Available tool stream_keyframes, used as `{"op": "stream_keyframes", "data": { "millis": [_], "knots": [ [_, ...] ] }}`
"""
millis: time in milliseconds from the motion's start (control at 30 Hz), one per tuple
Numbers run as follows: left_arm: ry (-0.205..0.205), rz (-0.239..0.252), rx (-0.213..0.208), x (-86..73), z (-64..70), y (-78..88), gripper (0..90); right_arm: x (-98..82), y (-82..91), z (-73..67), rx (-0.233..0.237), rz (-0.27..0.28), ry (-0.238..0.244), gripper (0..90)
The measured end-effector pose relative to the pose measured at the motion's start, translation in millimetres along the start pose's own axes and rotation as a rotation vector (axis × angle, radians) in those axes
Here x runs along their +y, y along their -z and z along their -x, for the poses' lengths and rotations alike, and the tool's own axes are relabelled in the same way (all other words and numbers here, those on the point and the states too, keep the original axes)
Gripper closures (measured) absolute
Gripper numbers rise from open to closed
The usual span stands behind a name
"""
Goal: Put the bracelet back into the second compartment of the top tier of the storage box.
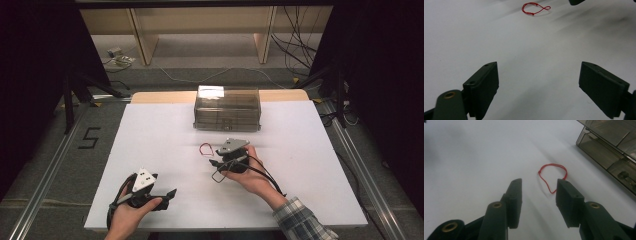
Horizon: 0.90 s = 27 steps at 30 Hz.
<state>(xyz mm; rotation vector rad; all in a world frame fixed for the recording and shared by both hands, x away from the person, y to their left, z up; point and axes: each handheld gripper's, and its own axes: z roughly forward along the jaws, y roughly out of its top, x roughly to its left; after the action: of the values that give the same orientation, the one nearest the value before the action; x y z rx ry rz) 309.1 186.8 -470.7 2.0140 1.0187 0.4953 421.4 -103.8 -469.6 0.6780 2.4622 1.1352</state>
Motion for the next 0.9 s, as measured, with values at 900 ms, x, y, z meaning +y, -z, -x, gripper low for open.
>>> {"op": "stream_keyframes", "data": {
  "millis": [900],
  "knots": [
    [-0.004, 0.003, -0.001, -0.1, -0.8, -0.3, 16.3, 2.8, -45.9, 6.9, -0.015, -0.072, 0.035, 76.8]
  ]
}}
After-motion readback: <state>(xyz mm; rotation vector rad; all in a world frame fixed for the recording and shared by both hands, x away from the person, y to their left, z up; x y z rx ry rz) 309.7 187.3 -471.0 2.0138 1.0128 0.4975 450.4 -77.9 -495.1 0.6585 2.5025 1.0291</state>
